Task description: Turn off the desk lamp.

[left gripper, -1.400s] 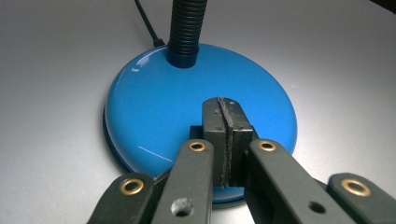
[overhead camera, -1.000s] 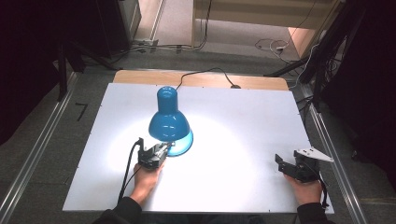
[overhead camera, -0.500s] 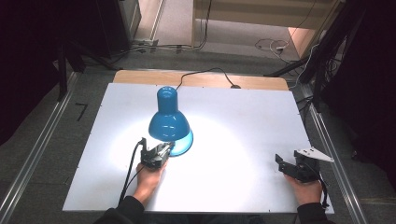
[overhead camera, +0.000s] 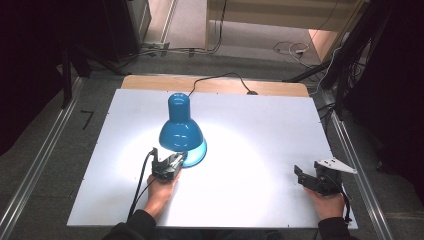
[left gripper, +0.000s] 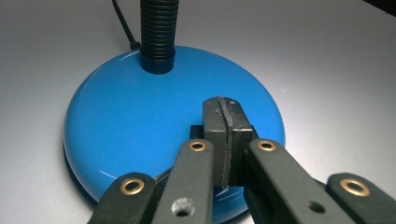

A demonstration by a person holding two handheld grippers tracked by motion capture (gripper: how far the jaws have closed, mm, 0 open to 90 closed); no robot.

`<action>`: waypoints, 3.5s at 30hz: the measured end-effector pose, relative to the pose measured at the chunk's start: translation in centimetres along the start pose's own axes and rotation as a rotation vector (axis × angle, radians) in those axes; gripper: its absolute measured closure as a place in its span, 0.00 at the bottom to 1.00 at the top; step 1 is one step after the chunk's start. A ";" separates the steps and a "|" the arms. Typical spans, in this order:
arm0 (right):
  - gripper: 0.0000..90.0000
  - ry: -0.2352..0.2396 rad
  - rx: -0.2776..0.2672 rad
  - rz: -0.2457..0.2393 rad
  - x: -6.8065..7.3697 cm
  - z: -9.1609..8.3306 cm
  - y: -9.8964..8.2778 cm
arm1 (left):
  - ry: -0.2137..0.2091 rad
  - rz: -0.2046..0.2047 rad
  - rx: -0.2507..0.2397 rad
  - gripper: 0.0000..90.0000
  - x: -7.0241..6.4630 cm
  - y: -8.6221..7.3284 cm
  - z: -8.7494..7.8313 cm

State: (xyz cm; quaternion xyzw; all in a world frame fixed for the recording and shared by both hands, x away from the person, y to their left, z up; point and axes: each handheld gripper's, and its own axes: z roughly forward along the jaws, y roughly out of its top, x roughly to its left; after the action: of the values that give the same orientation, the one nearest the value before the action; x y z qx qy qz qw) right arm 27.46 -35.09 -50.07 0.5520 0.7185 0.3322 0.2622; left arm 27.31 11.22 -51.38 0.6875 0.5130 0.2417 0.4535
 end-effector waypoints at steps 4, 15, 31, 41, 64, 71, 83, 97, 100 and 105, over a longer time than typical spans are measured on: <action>0.23 0.000 0.001 0.002 0.0 0.0 0.0 | 0.003 0.002 0.005 1.00 0.1 0.0 0.0; 0.23 0.000 0.002 -0.002 0.0 0.1 0.0 | 0.017 -0.069 0.000 1.00 0.6 0.3 0.5; 0.23 0.005 -0.004 0.000 -0.1 0.0 0.0 | 0.062 -0.160 -0.022 1.00 2.8 0.3 -0.6; 0.23 0.004 -0.003 0.002 -0.1 0.0 0.0 | 0.061 -0.171 -0.016 1.00 3.4 0.5 -1.1; 0.23 0.003 -0.002 0.002 -0.1 0.0 0.0 | 0.046 -0.170 0.012 0.92 4.1 0.6 -1.8; 0.23 0.002 -0.002 0.002 -0.1 0.0 0.0 | 0.025 -0.171 0.021 0.72 4.4 0.7 -1.9; 0.23 0.003 -0.003 0.003 -0.2 0.0 0.0 | 0.031 -0.162 0.019 0.58 5.0 0.9 -3.0; 0.23 0.002 -0.002 0.003 -0.1 0.0 -0.1 | 0.049 -0.167 0.029 0.49 6.2 0.8 -4.2; 0.23 0.002 -0.002 0.005 -0.1 0.0 -0.1 | 0.050 -0.169 0.029 0.48 6.4 0.6 -4.4; 0.23 0.001 -0.002 0.005 -0.1 0.0 -0.1 | 0.057 -0.164 0.035 0.47 6.8 0.5 -4.8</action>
State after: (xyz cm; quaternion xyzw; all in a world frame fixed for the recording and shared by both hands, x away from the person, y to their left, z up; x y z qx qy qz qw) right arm 27.44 -35.19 -50.10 0.5534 0.7170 0.3337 0.2614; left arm 26.13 19.24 -49.58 0.6439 0.5844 0.2142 0.4450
